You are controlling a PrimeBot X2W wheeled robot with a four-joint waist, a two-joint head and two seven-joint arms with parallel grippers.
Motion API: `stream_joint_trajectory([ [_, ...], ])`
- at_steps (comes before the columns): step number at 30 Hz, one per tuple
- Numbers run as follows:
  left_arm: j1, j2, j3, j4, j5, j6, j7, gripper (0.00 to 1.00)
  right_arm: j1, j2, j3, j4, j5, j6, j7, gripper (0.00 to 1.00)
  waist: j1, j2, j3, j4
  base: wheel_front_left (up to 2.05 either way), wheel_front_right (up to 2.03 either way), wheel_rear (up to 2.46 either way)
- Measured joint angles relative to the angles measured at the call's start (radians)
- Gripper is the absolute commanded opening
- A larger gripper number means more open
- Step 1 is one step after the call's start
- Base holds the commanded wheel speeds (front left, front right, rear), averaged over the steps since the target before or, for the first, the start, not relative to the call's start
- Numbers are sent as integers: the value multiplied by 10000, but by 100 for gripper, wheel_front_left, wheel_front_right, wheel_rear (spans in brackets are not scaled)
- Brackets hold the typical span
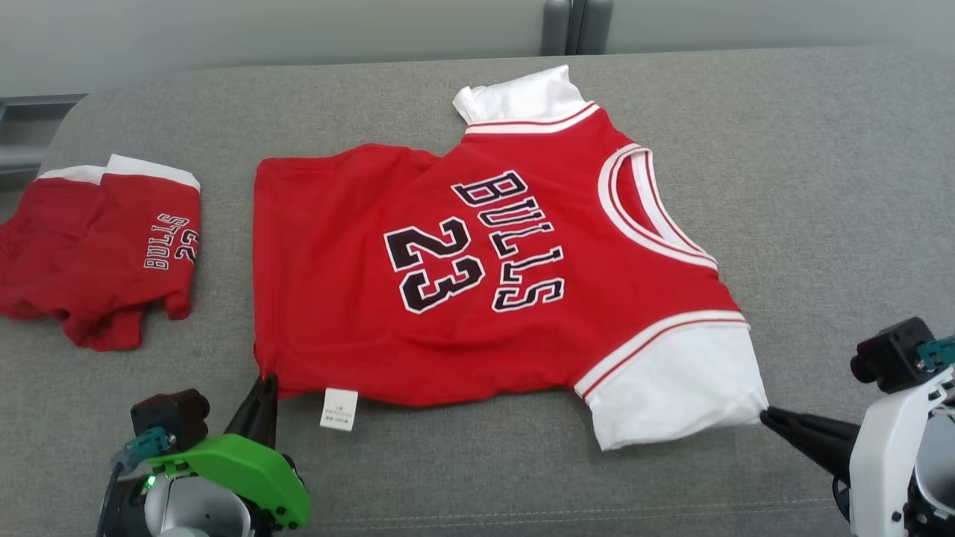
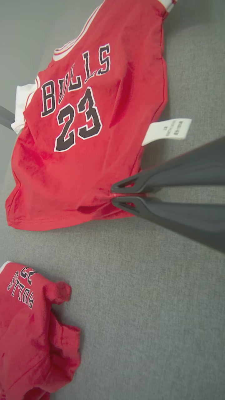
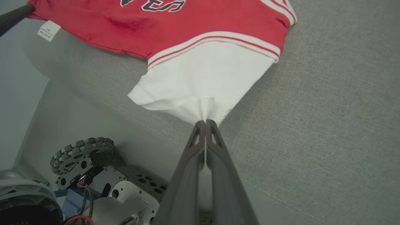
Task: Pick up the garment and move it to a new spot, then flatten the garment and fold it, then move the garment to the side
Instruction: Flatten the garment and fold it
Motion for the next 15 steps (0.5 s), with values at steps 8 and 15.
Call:
stream_joint_trajectory([
  [8,879,290,-46,-790,12,293,272,0,1047,232,-594,-619,378,-4,1243,0,0,0,-59,137,0,0,0],
  [15,876,339,0,-1108,4,282,247,0,374,658,-713,-1068,146,-6,836,0,0,0,48,219,0,0,0],
])
